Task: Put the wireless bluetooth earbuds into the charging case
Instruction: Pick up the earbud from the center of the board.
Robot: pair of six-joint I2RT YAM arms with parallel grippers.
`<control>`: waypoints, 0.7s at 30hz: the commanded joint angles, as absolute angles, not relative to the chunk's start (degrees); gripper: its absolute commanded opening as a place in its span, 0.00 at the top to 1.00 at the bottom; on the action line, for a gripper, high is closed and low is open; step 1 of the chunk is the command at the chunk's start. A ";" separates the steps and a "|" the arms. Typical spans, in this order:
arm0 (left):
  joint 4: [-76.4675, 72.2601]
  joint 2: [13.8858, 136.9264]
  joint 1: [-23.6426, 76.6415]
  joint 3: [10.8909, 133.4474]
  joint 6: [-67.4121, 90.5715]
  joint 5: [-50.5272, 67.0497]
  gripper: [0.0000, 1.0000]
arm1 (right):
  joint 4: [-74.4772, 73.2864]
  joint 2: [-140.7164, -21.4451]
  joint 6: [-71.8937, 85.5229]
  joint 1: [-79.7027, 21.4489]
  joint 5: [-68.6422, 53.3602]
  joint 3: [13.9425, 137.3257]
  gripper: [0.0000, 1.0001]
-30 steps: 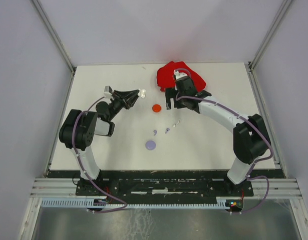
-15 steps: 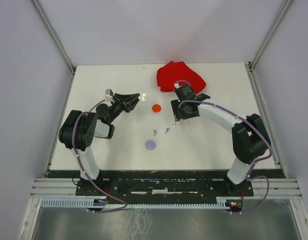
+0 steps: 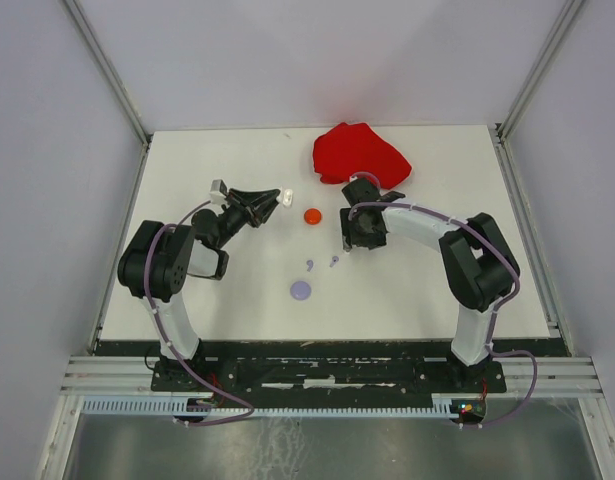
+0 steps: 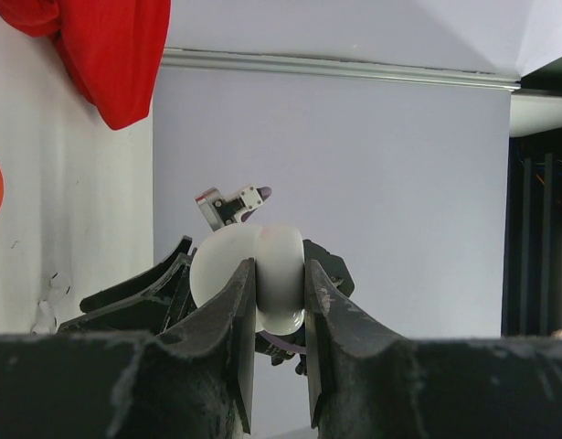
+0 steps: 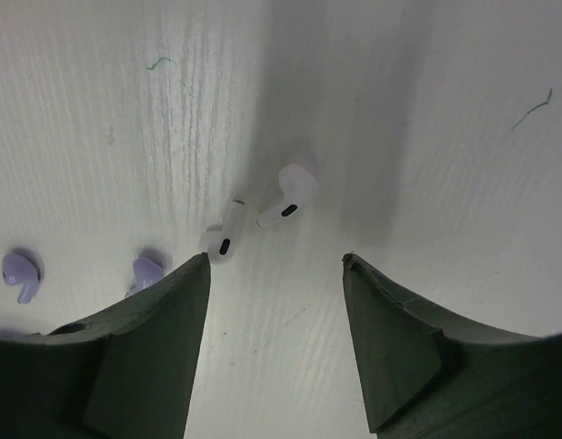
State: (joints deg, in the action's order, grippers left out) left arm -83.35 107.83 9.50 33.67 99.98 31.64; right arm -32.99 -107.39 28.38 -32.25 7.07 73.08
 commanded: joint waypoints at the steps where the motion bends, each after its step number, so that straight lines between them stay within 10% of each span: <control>1: -88.94 106.84 9.59 32.89 99.75 32.34 0.97 | -28.87 -107.93 32.29 -32.41 5.22 75.52 0.32; 21: -90.72 106.81 8.62 31.53 100.71 32.69 0.97 | -26.72 -111.59 33.52 -31.78 4.41 77.36 0.33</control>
State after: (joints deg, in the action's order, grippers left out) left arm -85.65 107.83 9.06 31.94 100.01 31.75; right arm -28.82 -111.20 33.04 -32.18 4.32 74.87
